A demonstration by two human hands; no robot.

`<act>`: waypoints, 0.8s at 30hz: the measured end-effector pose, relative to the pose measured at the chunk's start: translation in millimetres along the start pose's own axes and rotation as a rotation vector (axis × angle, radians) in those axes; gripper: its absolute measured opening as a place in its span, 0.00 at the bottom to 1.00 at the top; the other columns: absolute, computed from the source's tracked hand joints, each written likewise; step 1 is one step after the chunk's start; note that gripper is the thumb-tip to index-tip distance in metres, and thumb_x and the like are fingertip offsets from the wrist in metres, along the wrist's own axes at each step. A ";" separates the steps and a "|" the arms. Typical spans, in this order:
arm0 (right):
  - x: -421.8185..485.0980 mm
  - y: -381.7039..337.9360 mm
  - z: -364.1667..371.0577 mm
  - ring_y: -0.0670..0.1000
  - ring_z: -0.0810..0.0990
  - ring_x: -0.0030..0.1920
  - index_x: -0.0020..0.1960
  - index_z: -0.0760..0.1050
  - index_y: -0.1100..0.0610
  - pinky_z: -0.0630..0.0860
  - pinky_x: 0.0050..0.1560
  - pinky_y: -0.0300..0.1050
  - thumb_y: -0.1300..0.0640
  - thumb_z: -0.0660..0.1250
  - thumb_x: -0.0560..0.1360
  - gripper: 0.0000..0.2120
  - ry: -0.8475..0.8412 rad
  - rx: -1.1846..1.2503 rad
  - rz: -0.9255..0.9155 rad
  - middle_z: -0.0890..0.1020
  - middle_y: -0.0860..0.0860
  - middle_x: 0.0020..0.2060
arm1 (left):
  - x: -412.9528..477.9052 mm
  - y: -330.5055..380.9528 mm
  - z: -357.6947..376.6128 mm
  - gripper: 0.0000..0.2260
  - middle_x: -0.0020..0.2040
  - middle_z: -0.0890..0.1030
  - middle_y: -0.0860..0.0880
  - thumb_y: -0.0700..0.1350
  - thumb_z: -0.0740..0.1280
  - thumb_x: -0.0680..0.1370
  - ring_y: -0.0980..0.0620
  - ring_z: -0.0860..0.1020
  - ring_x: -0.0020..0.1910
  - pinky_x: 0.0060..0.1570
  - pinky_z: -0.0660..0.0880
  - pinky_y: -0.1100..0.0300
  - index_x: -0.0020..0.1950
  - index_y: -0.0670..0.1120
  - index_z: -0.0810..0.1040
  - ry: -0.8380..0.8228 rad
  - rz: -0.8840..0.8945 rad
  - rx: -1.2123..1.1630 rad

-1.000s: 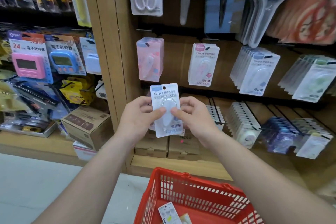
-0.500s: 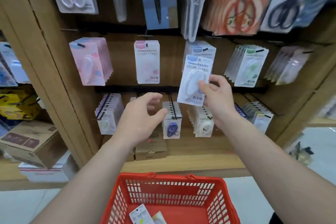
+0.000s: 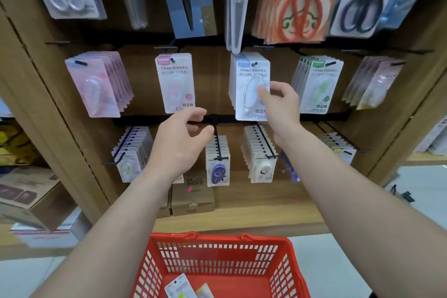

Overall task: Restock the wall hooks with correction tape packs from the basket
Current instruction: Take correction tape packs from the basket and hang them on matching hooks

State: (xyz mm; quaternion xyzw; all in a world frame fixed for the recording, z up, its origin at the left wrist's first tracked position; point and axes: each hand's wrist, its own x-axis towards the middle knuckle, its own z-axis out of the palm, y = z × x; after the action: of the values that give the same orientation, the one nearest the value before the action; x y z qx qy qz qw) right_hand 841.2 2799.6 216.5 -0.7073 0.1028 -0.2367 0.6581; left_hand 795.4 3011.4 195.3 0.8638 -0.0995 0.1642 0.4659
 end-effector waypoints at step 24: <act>-186.1 279.4 -61.9 0.51 0.81 0.43 0.50 0.75 0.53 0.72 0.41 0.39 0.51 0.76 0.75 0.11 -0.657 -0.745 0.353 0.81 0.49 0.40 | -205.2 -193.1 63.8 0.19 0.63 0.81 0.45 0.49 0.71 0.78 0.46 0.78 0.62 0.60 0.70 0.58 0.68 0.46 0.78 -0.715 -0.375 0.499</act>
State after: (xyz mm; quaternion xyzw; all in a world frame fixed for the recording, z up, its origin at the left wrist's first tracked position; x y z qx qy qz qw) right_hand 697.1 2798.5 -93.0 -0.9022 0.0858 0.1648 0.3892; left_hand 680.2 3067.2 -63.7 0.9548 -0.0533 -0.2114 0.2023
